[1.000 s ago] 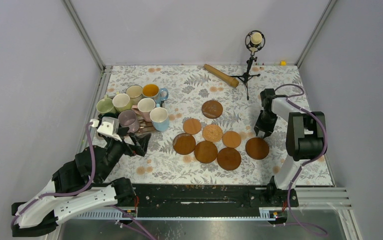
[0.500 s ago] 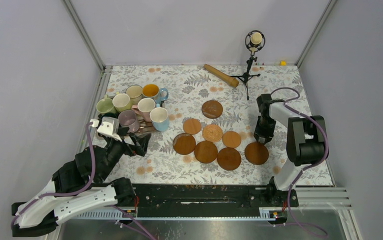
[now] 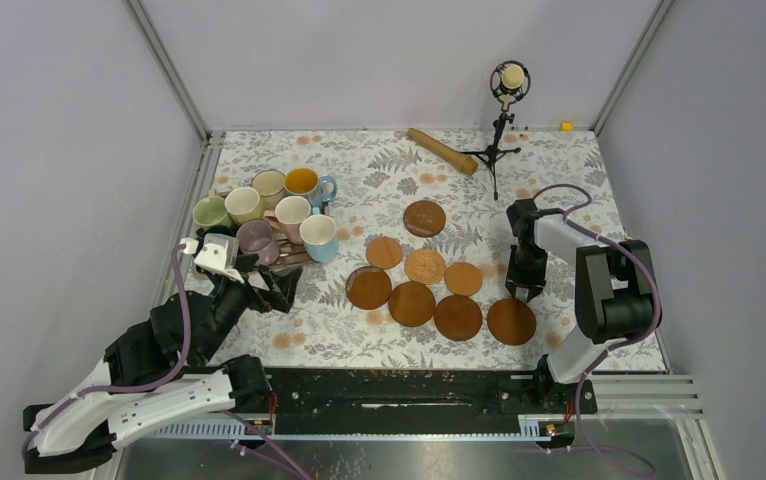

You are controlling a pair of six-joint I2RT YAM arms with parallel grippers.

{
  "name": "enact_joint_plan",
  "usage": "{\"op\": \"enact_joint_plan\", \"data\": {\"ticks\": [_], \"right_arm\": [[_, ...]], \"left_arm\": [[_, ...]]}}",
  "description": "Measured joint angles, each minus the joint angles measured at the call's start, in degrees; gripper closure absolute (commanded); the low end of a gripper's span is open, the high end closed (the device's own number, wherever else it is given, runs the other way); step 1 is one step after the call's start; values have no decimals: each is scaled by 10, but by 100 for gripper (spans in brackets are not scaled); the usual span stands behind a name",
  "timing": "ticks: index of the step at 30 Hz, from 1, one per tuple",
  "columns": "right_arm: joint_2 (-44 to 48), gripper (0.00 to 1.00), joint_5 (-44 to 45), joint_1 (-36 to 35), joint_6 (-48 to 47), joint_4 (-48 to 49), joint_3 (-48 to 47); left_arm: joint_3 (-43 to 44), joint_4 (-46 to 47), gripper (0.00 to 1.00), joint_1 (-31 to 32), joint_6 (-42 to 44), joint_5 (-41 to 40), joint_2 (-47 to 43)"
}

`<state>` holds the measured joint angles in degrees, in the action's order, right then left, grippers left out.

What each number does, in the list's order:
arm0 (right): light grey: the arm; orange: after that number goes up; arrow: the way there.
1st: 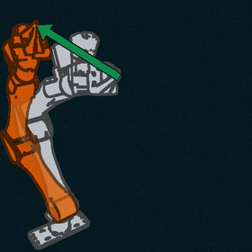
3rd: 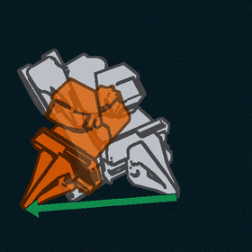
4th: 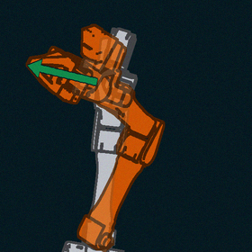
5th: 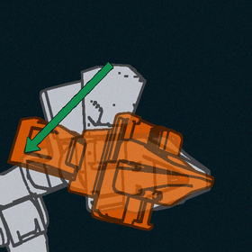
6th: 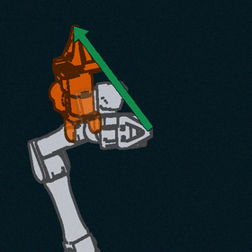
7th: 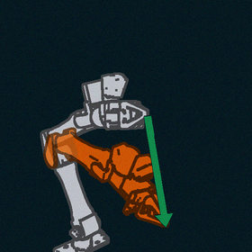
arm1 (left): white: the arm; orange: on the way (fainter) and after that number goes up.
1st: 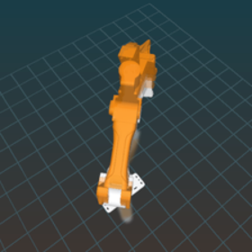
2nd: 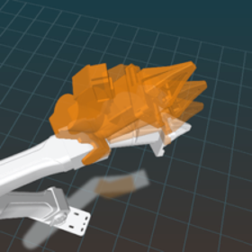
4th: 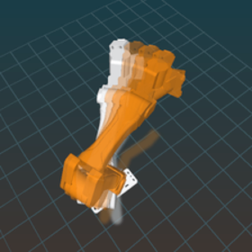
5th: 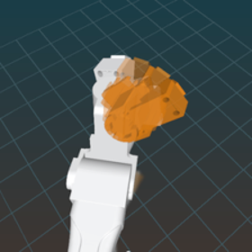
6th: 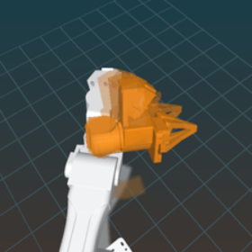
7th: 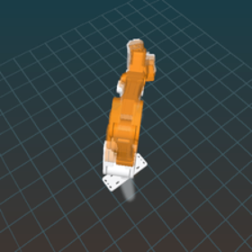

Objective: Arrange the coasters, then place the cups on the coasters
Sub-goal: Move the coaster to the center of the board.

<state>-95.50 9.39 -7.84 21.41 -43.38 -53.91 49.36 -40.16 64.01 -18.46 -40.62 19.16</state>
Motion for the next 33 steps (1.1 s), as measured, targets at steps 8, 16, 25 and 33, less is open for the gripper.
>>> {"op": "enact_joint_plan", "data": {"ticks": [8, 16, 25, 33], "right_arm": [[24, 58, -16, -10, 19, 1, 29], [34, 58, -21, -20, 40, 0, 39], [50, 57, -47, -27, 70, 7, 54], [95, 41, -10, -27, 129, 0, 60]], "left_arm": [[0, 0, 1, 0, 0, 1, 0], [0, 0, 1, 0, 0, 2, 0], [0, 0, 1, 0, 0, 3, 0], [0, 0, 1, 0, 0, 4, 0]]}}
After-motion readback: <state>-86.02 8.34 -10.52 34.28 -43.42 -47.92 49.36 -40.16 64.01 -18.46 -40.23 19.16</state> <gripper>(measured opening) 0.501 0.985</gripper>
